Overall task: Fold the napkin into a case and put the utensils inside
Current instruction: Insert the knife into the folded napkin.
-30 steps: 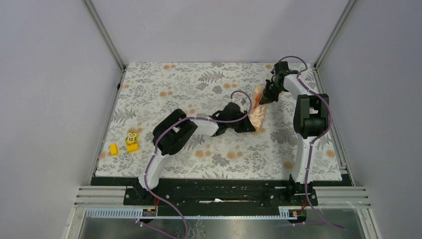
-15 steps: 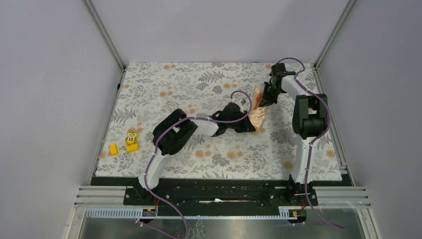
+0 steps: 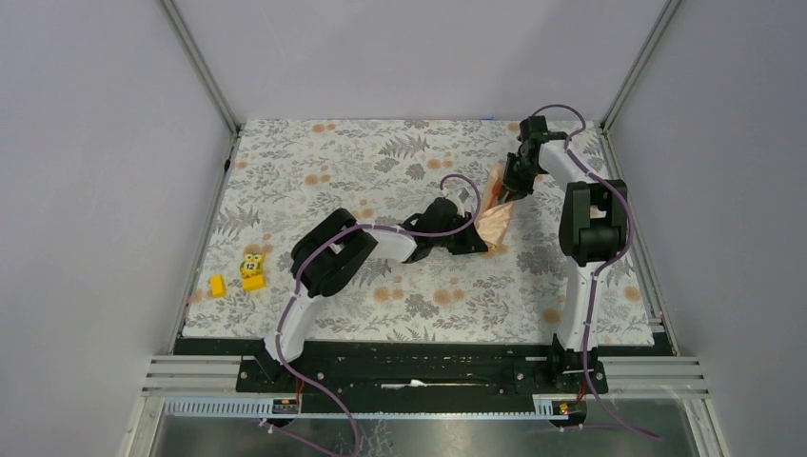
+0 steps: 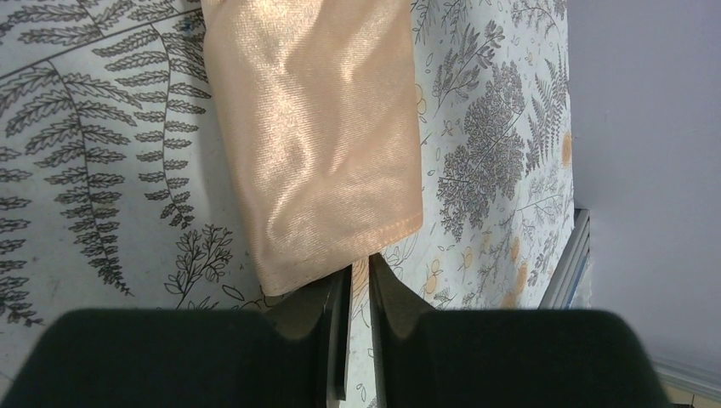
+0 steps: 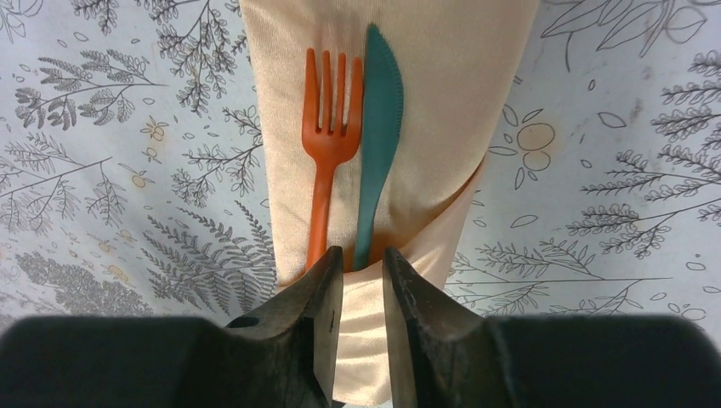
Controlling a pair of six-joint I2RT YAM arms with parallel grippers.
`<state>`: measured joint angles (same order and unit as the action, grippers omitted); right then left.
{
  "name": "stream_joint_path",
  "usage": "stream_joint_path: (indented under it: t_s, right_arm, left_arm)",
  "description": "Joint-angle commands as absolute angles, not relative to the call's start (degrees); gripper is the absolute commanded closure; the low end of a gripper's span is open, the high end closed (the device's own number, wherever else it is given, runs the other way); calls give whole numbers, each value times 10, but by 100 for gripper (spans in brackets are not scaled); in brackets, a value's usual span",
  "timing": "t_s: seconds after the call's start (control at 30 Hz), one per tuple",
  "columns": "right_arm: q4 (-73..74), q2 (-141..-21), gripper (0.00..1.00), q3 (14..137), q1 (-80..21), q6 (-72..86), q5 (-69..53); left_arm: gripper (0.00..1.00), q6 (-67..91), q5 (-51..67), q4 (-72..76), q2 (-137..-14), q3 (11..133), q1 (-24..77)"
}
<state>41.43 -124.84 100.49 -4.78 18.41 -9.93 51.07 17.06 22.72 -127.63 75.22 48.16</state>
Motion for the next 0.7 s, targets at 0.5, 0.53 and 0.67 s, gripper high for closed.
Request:
stream_joint_path:
  t_s: [0.5, 0.53, 0.67]
  right_arm:
    - [412, -864, 37, 903, -205, 141, -55]
    - [405, -826, 35, 887, -209, 139, -87]
    - [399, -678, 2, 856, -209, 132, -144]
  left_arm:
    - [38, 403, 137, 91, -907, 587, 477]
    - [35, 386, 129, 57, -863, 586, 474]
    - [23, 317, 78, -99, -708, 638, 450]
